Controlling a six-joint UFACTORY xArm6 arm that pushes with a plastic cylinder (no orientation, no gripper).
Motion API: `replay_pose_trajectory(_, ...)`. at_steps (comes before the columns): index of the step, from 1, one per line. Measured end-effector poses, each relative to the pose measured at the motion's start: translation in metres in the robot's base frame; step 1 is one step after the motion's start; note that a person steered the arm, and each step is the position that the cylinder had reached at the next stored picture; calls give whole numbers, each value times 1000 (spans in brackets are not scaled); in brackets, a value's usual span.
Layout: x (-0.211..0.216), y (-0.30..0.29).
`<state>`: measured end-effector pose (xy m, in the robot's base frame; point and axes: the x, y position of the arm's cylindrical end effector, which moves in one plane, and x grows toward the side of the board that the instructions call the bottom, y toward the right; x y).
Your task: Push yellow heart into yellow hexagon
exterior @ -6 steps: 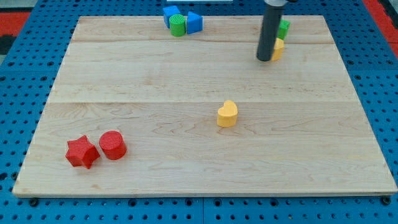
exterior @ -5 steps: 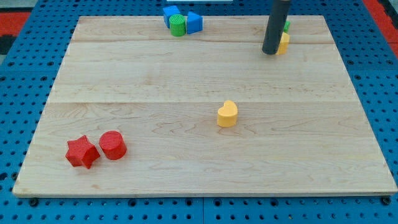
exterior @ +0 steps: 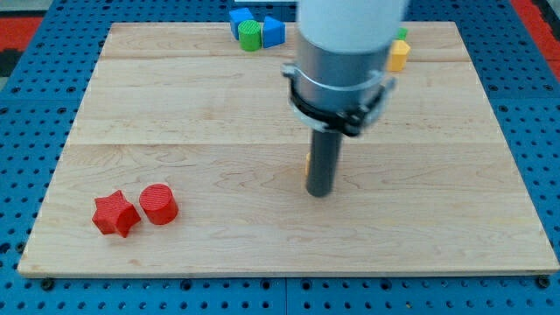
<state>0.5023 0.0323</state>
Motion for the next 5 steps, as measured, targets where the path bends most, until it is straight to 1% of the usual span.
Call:
replay_pose_trajectory(1,-37,-11)
replay_pose_trajectory(2,-55,-3)
replay_pose_trajectory(3,-67,24)
replay_pose_trajectory(4,-102,24)
replay_pose_trajectory(5,-108,50)
